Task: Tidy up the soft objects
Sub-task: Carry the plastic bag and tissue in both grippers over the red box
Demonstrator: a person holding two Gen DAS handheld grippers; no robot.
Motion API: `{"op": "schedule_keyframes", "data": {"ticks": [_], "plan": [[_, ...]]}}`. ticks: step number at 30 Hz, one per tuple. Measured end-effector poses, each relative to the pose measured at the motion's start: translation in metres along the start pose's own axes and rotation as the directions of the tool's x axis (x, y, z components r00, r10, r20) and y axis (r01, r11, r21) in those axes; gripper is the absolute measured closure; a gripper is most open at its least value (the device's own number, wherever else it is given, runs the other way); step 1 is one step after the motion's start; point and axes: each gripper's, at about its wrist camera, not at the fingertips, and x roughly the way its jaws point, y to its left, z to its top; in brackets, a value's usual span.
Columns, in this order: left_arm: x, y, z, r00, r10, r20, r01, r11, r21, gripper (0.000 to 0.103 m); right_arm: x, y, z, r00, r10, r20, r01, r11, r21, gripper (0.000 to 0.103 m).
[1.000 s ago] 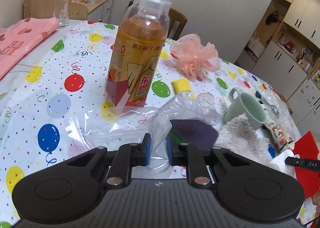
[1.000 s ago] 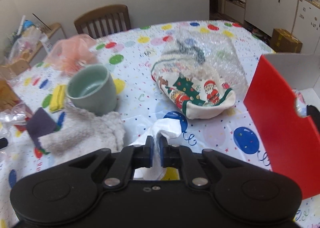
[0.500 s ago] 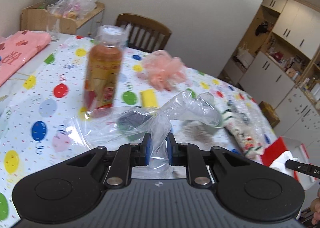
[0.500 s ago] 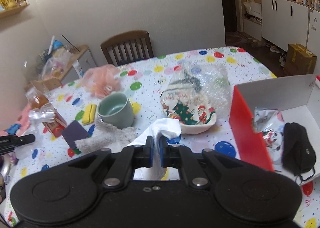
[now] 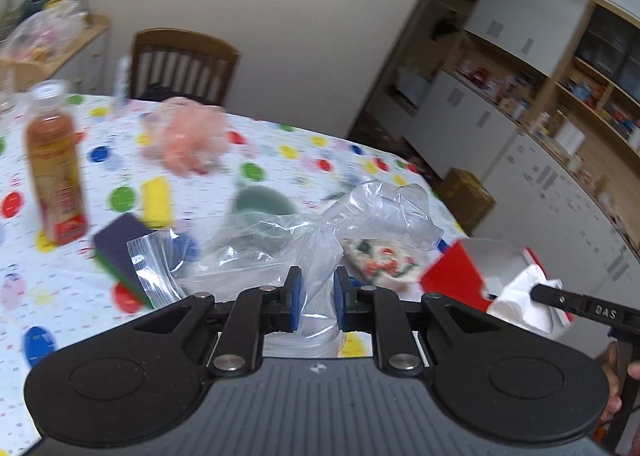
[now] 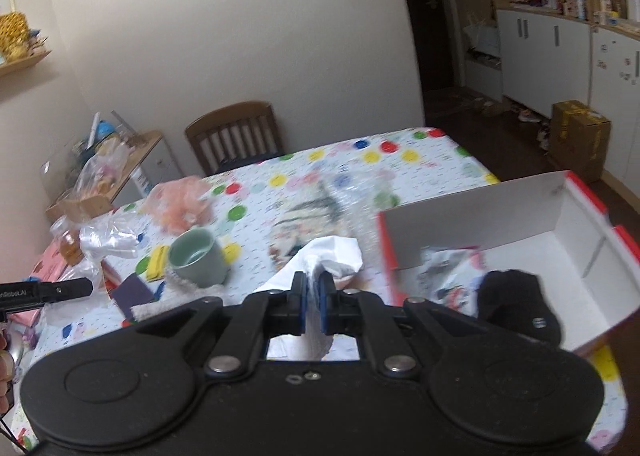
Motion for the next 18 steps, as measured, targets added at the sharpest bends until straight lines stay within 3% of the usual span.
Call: {"op": "schedule_keyframes", "data": {"ticks": [9, 18], "plan": [[0.026, -0.077, 0.002, 0.991, -0.121, -0.054, 0.127, 0.985, 0.116, 0.087, -0.028, -0.068, 0.009, 0.990, -0.128, 0.059, 0.124, 0.990, 0.073, 0.098], [0.070, -0.169, 0.001, 0.964, -0.211, -0.160, 0.245, 0.939, 0.242, 0.087, -0.033, -0.138, 0.014, 0.968, -0.242, 0.061, 0.232, 0.962, 0.147, 0.098]]}}
